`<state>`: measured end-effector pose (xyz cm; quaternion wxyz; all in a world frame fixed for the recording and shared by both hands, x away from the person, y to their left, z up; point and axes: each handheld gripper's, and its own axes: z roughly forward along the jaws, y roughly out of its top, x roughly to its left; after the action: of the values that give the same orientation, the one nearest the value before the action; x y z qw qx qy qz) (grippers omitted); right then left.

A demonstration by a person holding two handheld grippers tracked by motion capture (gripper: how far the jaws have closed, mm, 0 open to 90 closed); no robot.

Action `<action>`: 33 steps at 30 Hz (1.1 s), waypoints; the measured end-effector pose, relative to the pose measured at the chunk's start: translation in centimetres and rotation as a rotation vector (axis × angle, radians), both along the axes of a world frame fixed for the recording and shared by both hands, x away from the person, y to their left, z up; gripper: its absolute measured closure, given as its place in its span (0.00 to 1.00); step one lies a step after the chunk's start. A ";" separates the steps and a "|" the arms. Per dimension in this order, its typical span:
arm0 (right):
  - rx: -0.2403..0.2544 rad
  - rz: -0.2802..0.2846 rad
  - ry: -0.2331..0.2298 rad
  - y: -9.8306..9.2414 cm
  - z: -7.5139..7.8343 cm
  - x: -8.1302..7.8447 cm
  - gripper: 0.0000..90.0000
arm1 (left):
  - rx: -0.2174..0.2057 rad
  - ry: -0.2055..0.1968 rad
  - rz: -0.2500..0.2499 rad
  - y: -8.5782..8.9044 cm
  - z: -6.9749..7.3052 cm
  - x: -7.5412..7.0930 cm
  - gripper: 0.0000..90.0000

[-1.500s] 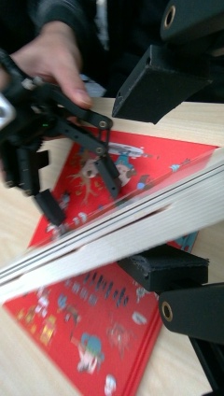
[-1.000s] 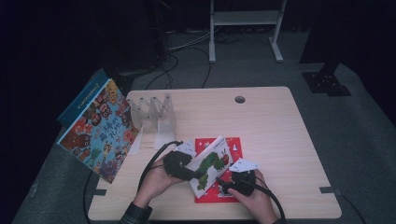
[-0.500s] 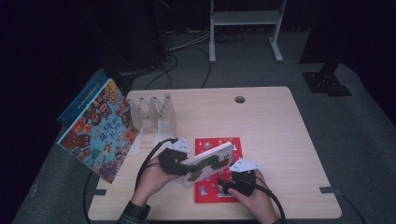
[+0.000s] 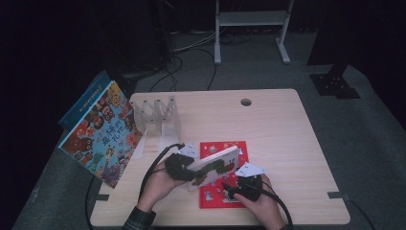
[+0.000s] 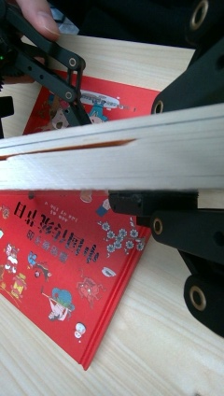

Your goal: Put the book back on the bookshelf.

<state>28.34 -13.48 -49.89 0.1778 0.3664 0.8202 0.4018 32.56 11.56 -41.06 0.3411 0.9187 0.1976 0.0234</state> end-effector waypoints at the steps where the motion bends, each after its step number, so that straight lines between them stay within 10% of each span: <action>1: 0.000 0.000 0.000 0.0 0.0 0.0 0.22 | -0.001 0.010 0.003 0.0 0.1 -0.1 0.84; 19: -0.026 0.016 -0.011 -0.2 0.4 0.1 0.26 | -0.052 -0.014 0.111 5.5 3.7 -0.4 0.84; 33: -0.027 -0.095 -0.033 -5.0 1.3 1.6 0.26 | -0.107 -0.008 0.217 10.6 5.0 -0.9 0.84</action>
<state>29.90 -18.53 -48.55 0.2151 0.3956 0.8042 0.3879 31.64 22.15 -36.08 0.3861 0.8722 0.2955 0.0535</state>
